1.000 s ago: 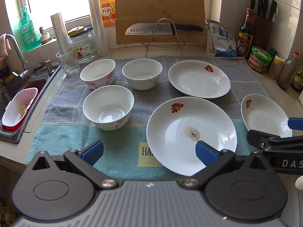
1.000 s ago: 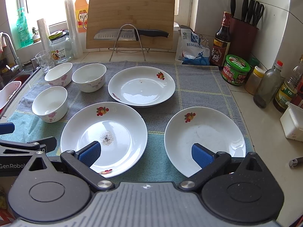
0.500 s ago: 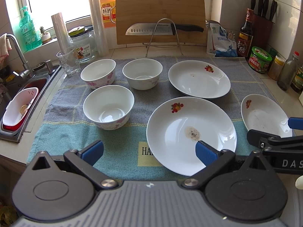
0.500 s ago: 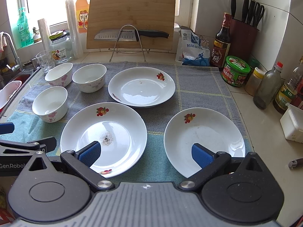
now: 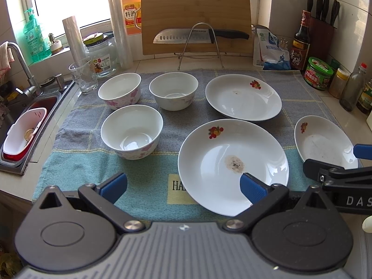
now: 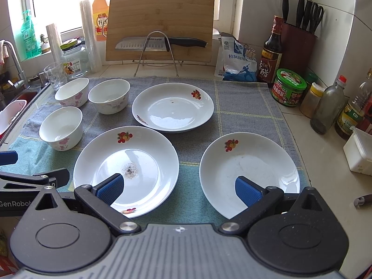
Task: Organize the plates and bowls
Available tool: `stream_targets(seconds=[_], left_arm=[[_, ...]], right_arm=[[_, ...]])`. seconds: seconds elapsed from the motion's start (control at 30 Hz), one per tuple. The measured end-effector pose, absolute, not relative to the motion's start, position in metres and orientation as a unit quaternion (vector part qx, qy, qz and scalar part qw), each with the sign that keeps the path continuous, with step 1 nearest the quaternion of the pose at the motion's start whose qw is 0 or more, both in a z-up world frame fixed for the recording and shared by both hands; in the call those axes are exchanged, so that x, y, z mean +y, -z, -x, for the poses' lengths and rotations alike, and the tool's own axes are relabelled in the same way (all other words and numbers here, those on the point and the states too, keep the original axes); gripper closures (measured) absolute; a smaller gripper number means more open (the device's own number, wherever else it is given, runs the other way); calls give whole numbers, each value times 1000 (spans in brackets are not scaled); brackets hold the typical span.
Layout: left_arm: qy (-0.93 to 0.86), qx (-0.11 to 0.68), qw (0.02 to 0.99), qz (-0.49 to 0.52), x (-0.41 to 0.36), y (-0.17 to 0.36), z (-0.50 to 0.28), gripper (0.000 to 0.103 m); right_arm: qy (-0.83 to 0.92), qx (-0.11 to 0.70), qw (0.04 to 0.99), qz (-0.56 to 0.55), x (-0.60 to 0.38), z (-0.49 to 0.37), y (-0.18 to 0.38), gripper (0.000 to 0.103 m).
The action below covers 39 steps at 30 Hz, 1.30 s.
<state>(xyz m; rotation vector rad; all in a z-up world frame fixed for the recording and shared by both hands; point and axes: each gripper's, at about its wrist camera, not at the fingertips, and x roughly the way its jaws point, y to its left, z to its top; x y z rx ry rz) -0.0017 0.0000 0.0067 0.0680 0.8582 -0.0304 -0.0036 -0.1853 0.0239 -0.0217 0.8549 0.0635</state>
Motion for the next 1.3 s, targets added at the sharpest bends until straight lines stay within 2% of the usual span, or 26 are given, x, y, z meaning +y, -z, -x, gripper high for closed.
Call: stream_targets(seconds=[0.87, 1.3], left_arm=[[20, 391, 920, -29, -25, -10, 10, 1], [114, 361, 925, -28, -66, -19, 9, 1]], right_arm=[[-40, 392, 919, 4, -207, 16, -24, 0], [-48, 330, 942, -35, -261, 44, -28, 0]])
